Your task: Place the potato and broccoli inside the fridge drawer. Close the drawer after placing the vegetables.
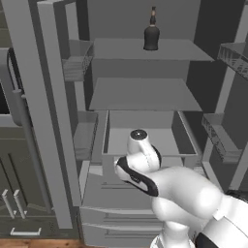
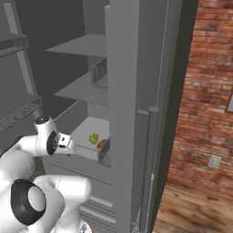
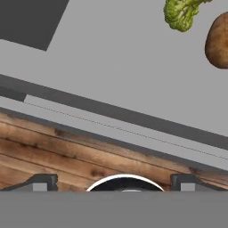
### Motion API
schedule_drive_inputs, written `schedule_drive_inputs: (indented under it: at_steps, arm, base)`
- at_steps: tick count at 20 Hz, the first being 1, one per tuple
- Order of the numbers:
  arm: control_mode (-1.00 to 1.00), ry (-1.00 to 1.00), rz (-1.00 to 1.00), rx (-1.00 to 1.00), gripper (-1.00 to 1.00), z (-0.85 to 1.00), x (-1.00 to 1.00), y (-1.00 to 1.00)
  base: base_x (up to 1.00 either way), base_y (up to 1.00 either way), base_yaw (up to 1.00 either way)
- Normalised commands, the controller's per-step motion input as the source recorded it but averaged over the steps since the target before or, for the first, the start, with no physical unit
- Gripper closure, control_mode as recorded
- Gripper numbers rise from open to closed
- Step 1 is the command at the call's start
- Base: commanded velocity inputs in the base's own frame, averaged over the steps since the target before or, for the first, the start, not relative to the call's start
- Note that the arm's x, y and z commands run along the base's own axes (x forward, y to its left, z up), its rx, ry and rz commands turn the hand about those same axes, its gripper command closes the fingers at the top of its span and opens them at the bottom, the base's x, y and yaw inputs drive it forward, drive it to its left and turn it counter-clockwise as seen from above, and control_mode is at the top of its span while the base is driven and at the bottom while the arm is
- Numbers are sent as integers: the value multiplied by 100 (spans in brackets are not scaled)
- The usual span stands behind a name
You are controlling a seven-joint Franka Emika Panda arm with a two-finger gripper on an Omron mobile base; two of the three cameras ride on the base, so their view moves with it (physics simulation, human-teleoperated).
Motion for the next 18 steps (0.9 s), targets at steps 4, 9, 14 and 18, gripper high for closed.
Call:
schedule_drive_inputs:
  at_steps: [4, 9, 14, 18]
  arm:
    - [-100, -4, 0, 0, -100, 9, 80, 0]
    - [-100, -4, 0, 0, -100, 10, 71, 0]
    - [-100, -4, 0, 0, -100, 14, 66, 0]
    - [-100, -3, 0, 0, -100, 6, 66, 0]
  base:
    - [0, 0, 0]
    - [0, 0, 0]
    - [0, 0, 0]
    - [0, 0, 0]
